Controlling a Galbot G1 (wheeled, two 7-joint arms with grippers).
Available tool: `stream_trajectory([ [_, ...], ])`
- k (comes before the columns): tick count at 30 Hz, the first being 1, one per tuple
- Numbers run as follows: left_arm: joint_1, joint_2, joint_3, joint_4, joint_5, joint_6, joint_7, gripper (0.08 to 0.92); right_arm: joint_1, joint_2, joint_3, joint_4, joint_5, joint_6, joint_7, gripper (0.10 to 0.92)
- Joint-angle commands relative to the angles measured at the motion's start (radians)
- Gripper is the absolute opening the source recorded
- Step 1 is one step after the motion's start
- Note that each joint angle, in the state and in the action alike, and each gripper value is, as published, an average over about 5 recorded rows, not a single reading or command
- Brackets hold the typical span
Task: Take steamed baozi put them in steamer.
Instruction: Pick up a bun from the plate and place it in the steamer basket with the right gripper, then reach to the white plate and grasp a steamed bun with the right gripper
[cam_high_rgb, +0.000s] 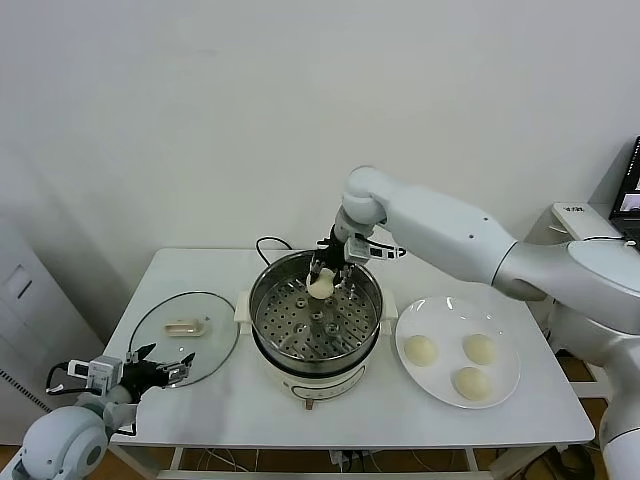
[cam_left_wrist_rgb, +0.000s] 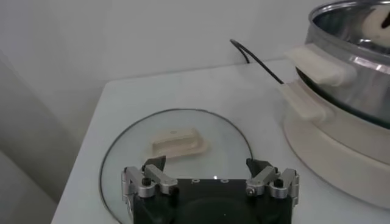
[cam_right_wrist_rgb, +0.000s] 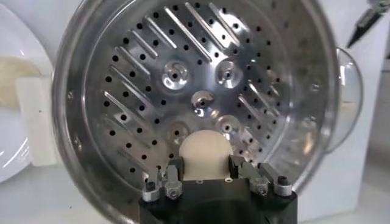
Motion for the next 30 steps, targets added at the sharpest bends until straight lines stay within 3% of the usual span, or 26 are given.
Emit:
stream_trajectory([
  [1, 0.001, 0.0, 0.0, -0.001, 0.0, 0.001, 0.0, 0.823, -0.061, 0.027, 0.041, -0.034, -0.093, 0.048, 0.016, 0.493],
  [8, 0.006, -0.002, -0.003, -0.004, 0.0, 0.0, 0.0, 0.823, 0.018, 0.005, -0.048, -0.022, 0.124, 0.013, -0.001, 0.683],
  [13, 0.009, -0.004, -0.006, -0.008, 0.0, 0.001, 0.0, 0.823, 0.182, -0.084, -0.219, 0.036, 0.476, -0.249, -0.024, 0.804],
  [21, 0.009, -0.005, -0.004, -0.019, 0.0, 0.004, 0.001, 0.823, 0.425, -0.282, -0.471, 0.111, 0.865, -0.608, -0.068, 0.823],
  [30, 0.011, -0.008, -0.005, -0.029, 0.0, 0.008, 0.0, 0.823, 0.522, -0.459, -0.666, 0.15, 1.051, -0.821, -0.129, 0.823],
])
